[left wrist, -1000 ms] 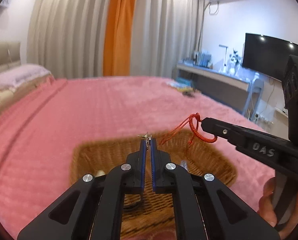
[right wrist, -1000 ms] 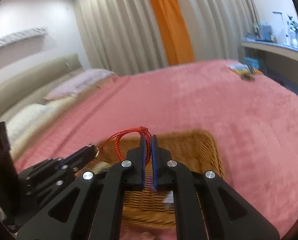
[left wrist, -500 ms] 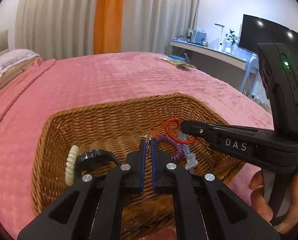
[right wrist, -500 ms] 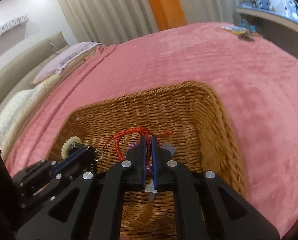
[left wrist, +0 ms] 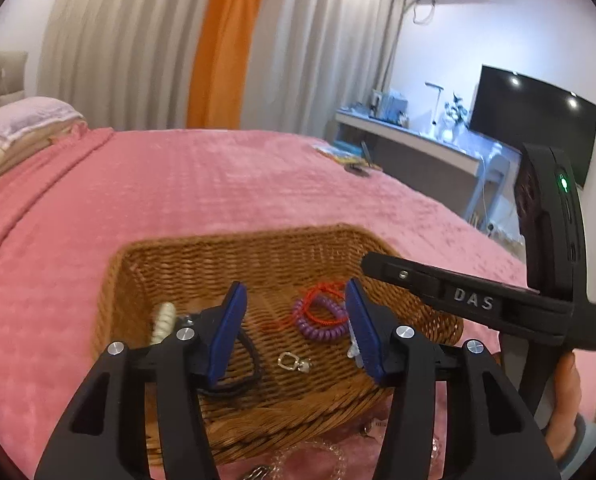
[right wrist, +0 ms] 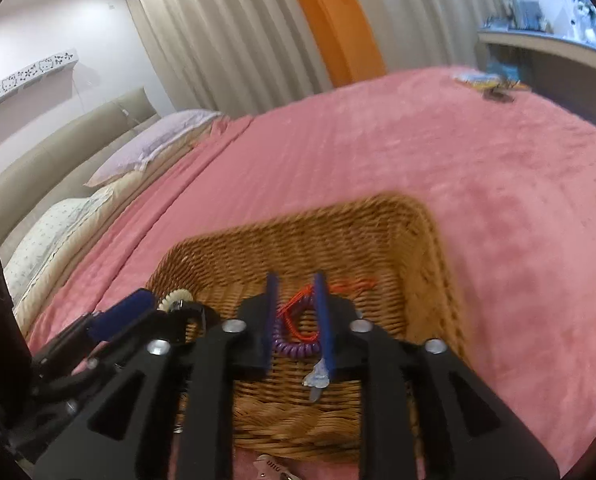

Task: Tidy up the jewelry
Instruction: 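Carry the charm and red bracelet into the basket and open both tools, then grasp the pink star hair clip with the left tool while the right approaches a bead bracelet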

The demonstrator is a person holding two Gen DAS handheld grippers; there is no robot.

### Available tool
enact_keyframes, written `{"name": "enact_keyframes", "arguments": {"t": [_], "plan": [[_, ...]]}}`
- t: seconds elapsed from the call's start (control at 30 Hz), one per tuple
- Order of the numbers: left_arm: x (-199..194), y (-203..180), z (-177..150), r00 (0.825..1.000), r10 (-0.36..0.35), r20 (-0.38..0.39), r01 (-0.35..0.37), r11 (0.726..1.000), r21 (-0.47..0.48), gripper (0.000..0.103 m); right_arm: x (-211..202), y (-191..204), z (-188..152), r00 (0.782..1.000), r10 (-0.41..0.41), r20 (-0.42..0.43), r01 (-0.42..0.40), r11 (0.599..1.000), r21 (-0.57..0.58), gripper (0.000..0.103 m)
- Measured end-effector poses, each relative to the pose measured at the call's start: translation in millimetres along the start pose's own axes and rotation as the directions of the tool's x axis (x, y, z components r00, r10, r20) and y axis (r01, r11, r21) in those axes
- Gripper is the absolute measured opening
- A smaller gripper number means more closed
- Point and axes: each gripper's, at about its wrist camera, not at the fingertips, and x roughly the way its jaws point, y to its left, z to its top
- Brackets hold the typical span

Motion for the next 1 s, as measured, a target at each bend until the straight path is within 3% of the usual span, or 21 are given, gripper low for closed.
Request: {"name": "enact_keyframes", "arguments": {"t": [0.13,0.3,0.43,0.6,0.73,0.9,1.0], "plan": [[-29,13,2,0.999,0.000,0.048,0.004,0.997,-0.076,0.049,-24,1,-5,0.998,0.014,0.061,-0.015,1.000,0.008,0.040],[-60,29,-5,0.998,-0.003,0.067,0.013,0.988,-0.151,0.049,-53,22,-21,0.991,-0.058,0.118,0.067,0.995,-0.078,0.040],[-81,32,-20,0.999,-0.006,0.044,0.013,0.987,-0.163,0.049,-70,33,-44,0.991,-0.075,0.109,0.088,0.988,-0.123,0.040],[-97,27,-49,0.999,0.030,-0.020,-0.032,0.990,-0.137,0.049,-79,25,-79,0.994,-0.102,0.035,0.106,0.987,-0.123,0.040],[-106,25,-72,0.995,-0.045,-0.092,0.035,0.993,-0.116,0.049,-68,17,-97,0.989,-0.129,-0.076,0.118,0.985,-0.127,0.040],[-73,22,-82,0.976,0.032,-0.213,-0.044,0.998,-0.052,0.049,-58,12,-112,0.974,-0.139,-0.177,0.117,0.985,-0.129,0.040],[-49,30,-86,0.961,0.034,-0.275,-0.050,0.997,-0.051,0.049,-43,12,-122,0.954,-0.164,-0.251,0.129,0.980,-0.152,0.040]]}}
